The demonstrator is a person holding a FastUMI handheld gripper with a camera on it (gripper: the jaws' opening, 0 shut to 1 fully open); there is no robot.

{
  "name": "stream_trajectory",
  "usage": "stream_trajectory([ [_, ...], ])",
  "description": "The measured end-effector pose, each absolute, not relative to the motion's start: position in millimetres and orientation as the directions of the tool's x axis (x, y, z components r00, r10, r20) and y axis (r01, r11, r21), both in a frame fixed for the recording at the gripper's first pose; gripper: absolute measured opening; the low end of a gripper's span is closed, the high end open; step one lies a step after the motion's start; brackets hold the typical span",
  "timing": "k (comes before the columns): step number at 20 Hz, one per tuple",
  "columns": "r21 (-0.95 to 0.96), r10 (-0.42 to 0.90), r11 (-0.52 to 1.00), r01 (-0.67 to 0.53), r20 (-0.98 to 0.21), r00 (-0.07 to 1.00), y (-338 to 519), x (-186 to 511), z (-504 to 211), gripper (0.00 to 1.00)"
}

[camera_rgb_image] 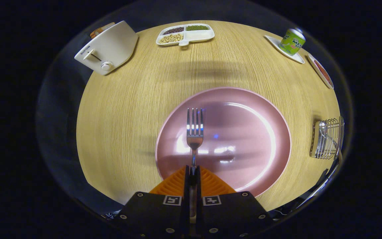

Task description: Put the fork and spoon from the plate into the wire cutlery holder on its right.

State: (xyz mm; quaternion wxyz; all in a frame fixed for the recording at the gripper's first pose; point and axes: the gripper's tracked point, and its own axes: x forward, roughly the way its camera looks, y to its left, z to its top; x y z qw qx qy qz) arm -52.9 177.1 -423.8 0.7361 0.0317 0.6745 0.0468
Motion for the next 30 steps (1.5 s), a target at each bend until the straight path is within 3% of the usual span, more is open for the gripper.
stream_trajectory([
  [6, 0.132, 0.139, 0.990, -0.049, -0.978, 0.156, 162, -46, -410, 0.05],
  [19, 0.101, 0.069, 0.990, 0.097, -0.954, 0.291, 43, -62, -340, 0.04],
  [30, -0.003, -0.078, 0.966, 0.260, -0.956, 0.281, -101, -80, -325, 0.05],
])
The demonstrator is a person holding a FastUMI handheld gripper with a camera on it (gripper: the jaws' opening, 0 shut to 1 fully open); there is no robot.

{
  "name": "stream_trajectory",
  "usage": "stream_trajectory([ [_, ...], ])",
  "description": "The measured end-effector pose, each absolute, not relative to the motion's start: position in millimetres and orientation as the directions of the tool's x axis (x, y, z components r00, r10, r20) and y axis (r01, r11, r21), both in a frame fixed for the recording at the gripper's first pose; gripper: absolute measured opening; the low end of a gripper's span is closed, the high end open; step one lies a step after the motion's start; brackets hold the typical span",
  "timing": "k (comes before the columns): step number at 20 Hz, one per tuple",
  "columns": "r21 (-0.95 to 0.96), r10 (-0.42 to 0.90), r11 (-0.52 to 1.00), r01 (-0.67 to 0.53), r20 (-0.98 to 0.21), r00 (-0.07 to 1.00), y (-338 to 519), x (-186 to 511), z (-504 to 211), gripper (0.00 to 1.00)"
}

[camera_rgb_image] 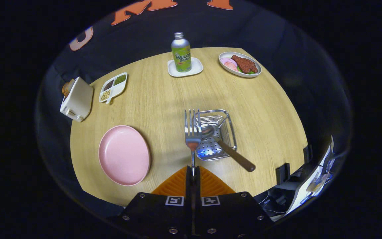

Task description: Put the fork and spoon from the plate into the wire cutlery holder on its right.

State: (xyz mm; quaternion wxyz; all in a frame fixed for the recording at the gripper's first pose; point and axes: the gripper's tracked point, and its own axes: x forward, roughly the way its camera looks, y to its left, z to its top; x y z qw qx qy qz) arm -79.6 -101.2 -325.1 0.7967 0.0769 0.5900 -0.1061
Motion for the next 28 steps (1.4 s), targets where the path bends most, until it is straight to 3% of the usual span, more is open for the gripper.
stream_trajectory([
  [8, -0.005, -0.068, 0.974, 0.228, -0.961, 0.269, -125, -72, -332, 0.07],
  [13, 0.013, -0.053, 0.980, 0.200, -0.946, 0.320, -127, -55, -327, 0.09],
  [22, 0.115, -0.012, 0.978, 0.172, -0.798, 0.603, -119, 0, -267, 0.10],
  [26, 0.154, -0.016, 0.977, 0.151, -0.647, 0.762, -117, 28, -211, 0.26],
  [28, 0.149, -0.030, 0.979, 0.137, -0.561, 0.827, -119, 39, -180, 0.43],
])
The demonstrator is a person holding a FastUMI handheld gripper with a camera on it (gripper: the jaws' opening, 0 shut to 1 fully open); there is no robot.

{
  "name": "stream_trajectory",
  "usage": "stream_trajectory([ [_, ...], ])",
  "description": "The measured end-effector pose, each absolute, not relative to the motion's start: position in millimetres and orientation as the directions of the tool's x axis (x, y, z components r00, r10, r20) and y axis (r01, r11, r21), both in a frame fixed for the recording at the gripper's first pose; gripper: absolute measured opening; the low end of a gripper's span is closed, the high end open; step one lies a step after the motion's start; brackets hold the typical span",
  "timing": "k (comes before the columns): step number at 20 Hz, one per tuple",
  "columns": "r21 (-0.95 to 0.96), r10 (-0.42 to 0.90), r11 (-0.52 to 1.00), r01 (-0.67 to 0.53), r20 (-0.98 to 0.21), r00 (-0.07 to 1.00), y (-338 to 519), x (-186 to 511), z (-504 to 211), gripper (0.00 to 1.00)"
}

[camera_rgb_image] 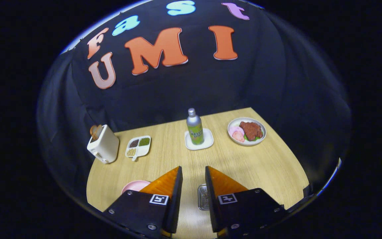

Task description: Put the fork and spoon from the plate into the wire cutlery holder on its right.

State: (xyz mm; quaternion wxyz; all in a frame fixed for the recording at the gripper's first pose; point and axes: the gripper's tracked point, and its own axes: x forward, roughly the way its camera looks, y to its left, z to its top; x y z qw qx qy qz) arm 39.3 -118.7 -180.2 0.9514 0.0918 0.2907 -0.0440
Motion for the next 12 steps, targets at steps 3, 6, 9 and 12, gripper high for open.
stream_trajectory([
  [3, 0.141, -0.044, 0.983, 0.120, -0.449, 0.892, -120, 45, -138, 0.63],
  [6, 0.110, -0.064, 0.988, 0.109, -0.345, 0.936, -120, 50, -102, 0.80],
  [9, 0.066, -0.068, 0.994, 0.087, -0.252, 0.965, -114, 51, -61, 0.89],
  [12, 0.071, -0.059, 0.995, 0.072, -0.171, 0.984, -105, 54, -26, 0.92],
])
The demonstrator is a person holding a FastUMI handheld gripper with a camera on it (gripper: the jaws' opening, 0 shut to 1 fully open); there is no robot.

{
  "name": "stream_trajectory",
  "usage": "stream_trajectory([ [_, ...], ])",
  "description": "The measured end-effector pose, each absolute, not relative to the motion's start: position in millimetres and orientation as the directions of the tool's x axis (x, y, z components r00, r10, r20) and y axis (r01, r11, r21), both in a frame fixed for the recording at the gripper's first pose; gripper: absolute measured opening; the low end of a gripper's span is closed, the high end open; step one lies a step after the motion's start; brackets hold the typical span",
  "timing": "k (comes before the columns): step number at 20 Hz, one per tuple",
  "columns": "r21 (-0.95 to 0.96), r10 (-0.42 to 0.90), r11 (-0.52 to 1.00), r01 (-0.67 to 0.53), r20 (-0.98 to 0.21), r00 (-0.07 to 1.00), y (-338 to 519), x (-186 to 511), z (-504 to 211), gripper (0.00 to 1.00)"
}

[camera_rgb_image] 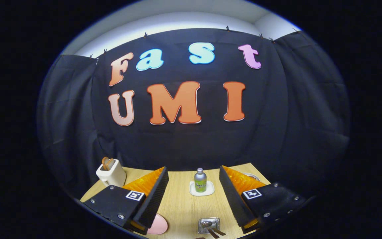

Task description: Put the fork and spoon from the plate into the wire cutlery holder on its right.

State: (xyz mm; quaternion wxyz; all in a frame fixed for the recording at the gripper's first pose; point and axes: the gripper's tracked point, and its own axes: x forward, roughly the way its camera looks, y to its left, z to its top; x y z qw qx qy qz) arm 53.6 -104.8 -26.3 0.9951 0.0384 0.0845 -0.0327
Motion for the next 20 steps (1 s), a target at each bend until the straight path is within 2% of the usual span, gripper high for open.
stream_trajectory([
  [7, 0.064, -0.069, 0.996, 0.069, 0.000, 0.998, -97, 48, 34, 0.96],
  [17, 0.052, -0.044, 0.998, 0.041, 0.066, 0.997, -76, 41, 50, 0.97],
  [20, 0.046, -0.036, 0.998, 0.033, 0.052, 0.998, -71, 42, 43, 0.97],
])
